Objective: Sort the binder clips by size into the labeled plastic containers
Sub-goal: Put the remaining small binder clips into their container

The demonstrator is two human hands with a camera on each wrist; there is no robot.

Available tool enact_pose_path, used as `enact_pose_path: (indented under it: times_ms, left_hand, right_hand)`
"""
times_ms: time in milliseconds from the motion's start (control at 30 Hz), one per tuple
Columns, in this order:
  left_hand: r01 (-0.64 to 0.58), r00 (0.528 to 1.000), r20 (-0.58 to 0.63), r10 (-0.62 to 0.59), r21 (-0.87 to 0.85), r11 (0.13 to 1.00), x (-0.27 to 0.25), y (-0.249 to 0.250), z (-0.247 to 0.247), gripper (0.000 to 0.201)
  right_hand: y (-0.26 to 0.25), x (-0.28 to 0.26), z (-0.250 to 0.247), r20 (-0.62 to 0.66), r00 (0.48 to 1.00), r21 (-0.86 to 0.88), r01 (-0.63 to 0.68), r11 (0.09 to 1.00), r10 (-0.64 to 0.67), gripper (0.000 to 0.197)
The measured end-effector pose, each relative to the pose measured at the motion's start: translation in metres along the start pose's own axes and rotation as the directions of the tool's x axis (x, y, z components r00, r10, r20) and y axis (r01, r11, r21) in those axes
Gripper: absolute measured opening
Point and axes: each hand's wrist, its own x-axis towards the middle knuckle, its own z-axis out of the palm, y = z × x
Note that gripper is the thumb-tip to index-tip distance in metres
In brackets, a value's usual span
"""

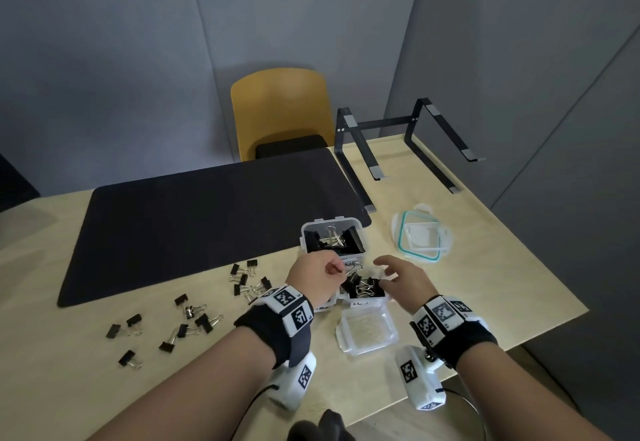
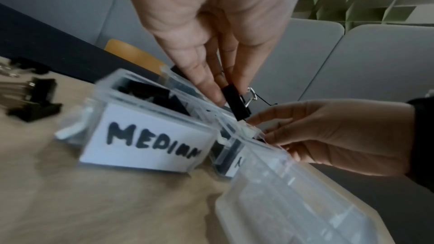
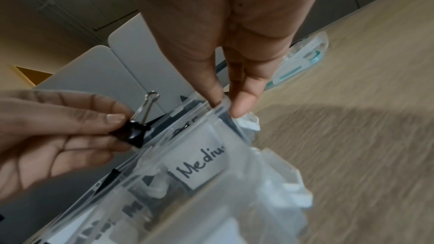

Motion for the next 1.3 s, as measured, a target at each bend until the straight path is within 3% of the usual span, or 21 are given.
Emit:
enact_pose_path:
  times_ms: [333,533,733,800,1067,1300]
  left_hand:
    - [0.034,0.999,-0.008,-0.033,0.196,0.980,0.011,0.018,0.030,0.004]
    - [-0.065,0.997,-0.004,0.071,0.361,0.930,0.013,0.014,0.035,0.014]
    - [-0.087,0.995,-0.003,0.099,0.458,0.885,0.008,0.007,0.030,0.025]
    - [-0.089,0.996,0.022,0.089,0.488,0.869,0.006,0.004,0.030,0.027]
    - [-0.110,0.993,0.025,0.112,0.467,0.877,0.003,0.001,0.027,0.030]
    - [-0.111,0.994,0.071,0.088,0.427,0.898,0.004,0.003,0.023,0.030]
  right_hand:
    - [0.005,0.001,-0.001,0.012,0.999,0.028,0.032,0.999,-0.033,0.039]
    - [0.006,0.000,0.000,0.009,0.998,0.034,0.056,0.998,-0.057,0.042]
    - [0.003,-0.002,0.003,-0.071,0.992,0.067,0.105,0.992,-0.100,0.020]
    - [0.002,-0.001,0.004,-0.050,0.994,0.047,0.104,0.993,-0.102,0.023]
    - [0.002,0.001,0.002,0.072,0.992,-0.058,0.106,0.993,-0.102,0.032]
    - [0.003,0.000,0.003,0.134,0.977,-0.024,0.171,0.985,-0.166,0.036]
